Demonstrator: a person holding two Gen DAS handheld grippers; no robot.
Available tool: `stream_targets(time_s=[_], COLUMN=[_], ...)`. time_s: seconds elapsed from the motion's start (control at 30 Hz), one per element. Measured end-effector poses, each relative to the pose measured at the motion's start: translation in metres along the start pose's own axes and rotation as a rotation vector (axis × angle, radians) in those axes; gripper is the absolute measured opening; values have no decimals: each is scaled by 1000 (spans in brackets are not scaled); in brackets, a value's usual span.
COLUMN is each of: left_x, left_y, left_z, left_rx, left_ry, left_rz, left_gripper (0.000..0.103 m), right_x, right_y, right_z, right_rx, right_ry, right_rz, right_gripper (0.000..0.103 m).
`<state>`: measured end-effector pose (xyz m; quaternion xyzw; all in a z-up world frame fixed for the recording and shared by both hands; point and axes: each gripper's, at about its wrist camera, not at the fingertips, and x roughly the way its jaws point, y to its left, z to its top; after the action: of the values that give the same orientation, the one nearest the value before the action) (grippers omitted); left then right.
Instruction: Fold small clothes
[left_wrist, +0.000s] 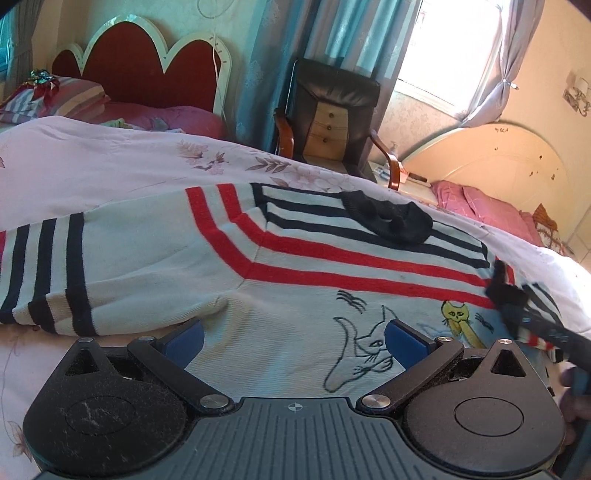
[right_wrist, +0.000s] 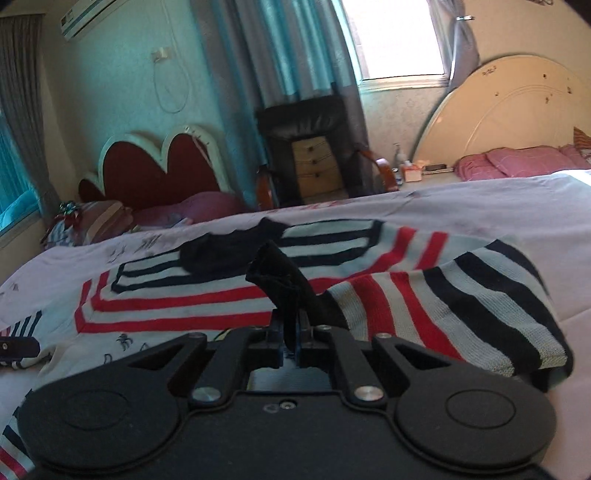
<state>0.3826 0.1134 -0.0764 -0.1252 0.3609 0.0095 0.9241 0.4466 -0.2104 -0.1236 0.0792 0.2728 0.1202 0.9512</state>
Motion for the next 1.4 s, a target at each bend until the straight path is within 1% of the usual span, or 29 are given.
stream_targets(time_s=[0.13,0.17,0.2,0.27,0.33,0.43,0.47,0.5,0.53,0.57,0.6,0.73,0.77,0.8,0.83,0.87,0.93,1.03,1.2,1.33,1.4], left_x=[6,7,9,13,19,32,37,44,53,62,70,100,107,111,118,125,126,109,93,85,85], left_y=[9,8,6,-1,-13,-41,-52,-62,-74,-85,-94,-124,-130,-135,-141,-143,-141,-122,-79,-44,-32], left_z=[-2,-2,-3,-3,-3,-4,-5,-5,-5,-6,-6,-9,-10,-10,-11,-11,-7,8,25,24,21], left_rx=[-8,-9,-9,-14,-29,-53,-61,-68,-78,-89,-93,-133,-132,-119,-97,-100,-125,-151,-156,-181,-195], left_ry=[12,11,6,0,5,25,36,55,85,106,122,191,196,192,197,202,191,123,88,78,79], left_rz=[-29,-33,-39,-65,-114,-231,-274,-312,-352,-382,-394,-419,-418,-415,-396,-404,-419,-426,-373,-333,-318], left_gripper=[103,103,103,103,103,103,92,65,55,52,52,52,47,24,8,5,5,5,5,5,5], right_x=[29,34,34,22,2,-22,-30,-35,-43,-49,-53,-72,-76,-80,-82,-85,-88,-89,-77,-67,-61], right_y=[35,40,44,51,48,33,27,21,15,9,3,-23,-30,-37,-44,-50,-63,-76,-83,-82,-85], right_z=[-15,-20,-25,-29,-31,-33,-33,-32,-32,-32,-31,-33,-34,-35,-36,-37,-38,-37,-35,-36,-37], right_rx=[-50,-67,-89,-130,-133,-86,-56,-28,-6,14,32,95,112,131,155,178,229,278,319,387,445], right_ry=[65,90,88,65,29,0,-5,-13,-21,-27,-30,-40,-41,-41,-40,-38,-37,-35,-20,-15,-19], right_rz=[20,17,10,16,15,-30,-42,-58,-71,-87,-102,-142,-150,-156,-162,-166,-170,-180,-160,-103,-67], right_gripper=[8,13,18,26,26,26,26,26,26,26,26,26,27,27,27,28,28,28,28,29,34])
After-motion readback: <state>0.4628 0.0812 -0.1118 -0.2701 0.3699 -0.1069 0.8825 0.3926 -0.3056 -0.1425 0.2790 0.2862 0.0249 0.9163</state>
